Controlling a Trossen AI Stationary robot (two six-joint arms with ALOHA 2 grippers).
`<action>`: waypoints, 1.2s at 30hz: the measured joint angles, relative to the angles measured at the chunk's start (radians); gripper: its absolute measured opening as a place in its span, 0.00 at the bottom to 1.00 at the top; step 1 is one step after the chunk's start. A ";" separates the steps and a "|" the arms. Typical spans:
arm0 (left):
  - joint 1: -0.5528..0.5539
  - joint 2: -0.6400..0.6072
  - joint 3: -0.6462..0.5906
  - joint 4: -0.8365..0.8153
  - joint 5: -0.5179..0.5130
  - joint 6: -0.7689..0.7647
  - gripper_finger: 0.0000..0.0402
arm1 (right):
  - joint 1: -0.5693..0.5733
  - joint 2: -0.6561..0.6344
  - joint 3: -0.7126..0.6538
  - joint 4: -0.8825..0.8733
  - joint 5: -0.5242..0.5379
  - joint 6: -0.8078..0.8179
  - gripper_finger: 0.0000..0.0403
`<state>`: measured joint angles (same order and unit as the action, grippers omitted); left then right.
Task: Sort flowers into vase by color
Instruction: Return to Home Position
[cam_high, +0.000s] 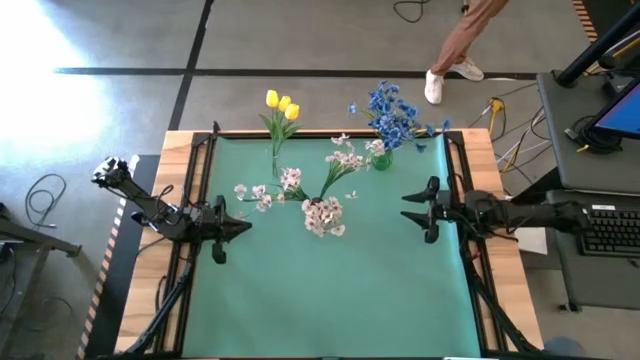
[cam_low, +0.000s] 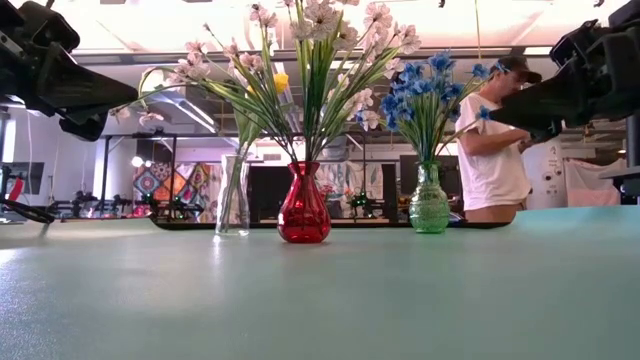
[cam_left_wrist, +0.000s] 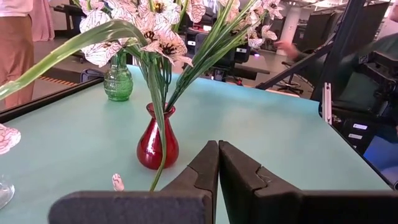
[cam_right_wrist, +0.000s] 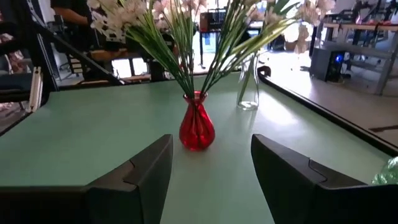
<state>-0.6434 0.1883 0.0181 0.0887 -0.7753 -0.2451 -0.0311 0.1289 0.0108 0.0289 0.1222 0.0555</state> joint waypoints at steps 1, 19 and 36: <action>0.000 0.000 0.000 0.000 0.000 0.000 0.00 | 0.000 0.006 0.000 0.001 0.000 0.002 0.52; 0.000 0.000 0.000 0.000 0.000 0.000 0.00 | 0.000 0.031 0.000 0.005 0.001 -0.003 0.52; 0.000 0.000 0.000 0.000 0.000 0.000 0.00 | 0.000 0.031 0.000 0.006 0.002 -0.003 0.52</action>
<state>-0.6434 0.1883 0.0181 0.0884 -0.7750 -0.2450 -0.0307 0.1600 0.0105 0.0349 0.1238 0.0521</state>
